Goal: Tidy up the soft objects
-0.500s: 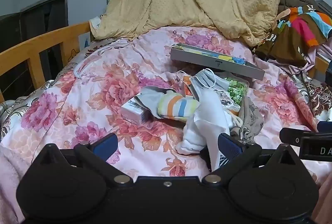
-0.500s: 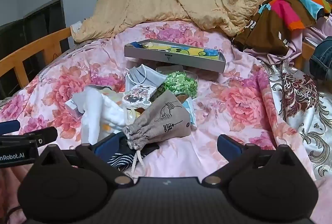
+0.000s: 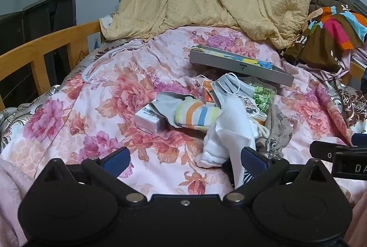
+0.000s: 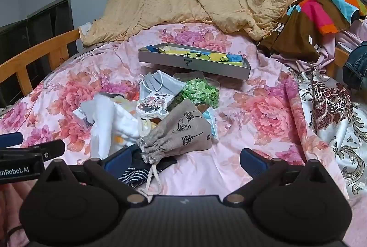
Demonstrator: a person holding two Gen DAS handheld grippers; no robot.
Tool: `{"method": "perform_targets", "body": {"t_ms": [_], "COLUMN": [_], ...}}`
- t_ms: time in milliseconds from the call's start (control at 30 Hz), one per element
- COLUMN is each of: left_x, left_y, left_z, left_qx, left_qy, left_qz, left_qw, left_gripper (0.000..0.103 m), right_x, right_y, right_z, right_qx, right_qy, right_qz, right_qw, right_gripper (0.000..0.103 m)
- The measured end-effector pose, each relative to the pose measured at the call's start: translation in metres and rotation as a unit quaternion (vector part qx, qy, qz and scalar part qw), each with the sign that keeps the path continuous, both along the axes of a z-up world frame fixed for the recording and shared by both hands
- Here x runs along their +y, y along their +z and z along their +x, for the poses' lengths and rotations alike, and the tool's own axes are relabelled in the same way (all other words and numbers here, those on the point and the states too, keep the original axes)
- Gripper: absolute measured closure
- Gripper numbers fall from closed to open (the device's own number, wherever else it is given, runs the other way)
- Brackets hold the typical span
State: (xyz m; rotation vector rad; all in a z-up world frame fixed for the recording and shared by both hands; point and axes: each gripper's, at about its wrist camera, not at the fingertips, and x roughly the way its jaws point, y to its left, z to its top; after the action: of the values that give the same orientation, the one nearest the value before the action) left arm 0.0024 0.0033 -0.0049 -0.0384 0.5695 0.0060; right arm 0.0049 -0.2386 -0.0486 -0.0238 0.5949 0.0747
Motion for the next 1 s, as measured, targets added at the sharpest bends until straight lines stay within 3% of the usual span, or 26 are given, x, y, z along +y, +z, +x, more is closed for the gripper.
{"method": "perform_targets", "body": {"t_ms": [1000], "left_x": [-0.0010], "left_y": [0.0008], "left_z": [-0.0022], "left_qx": [0.001], "left_qy": [0.001], "left_qz": [-0.003], "left_qw": [1.0000], "left_gripper": [0.001], "right_x": [-0.0025], "right_y": [0.0003], "right_z": [0.0006], "right_qx": [0.002], "right_qy": [0.001], "right_qz": [0.001], "right_qw": [1.000], "right_gripper": [0.000]}}
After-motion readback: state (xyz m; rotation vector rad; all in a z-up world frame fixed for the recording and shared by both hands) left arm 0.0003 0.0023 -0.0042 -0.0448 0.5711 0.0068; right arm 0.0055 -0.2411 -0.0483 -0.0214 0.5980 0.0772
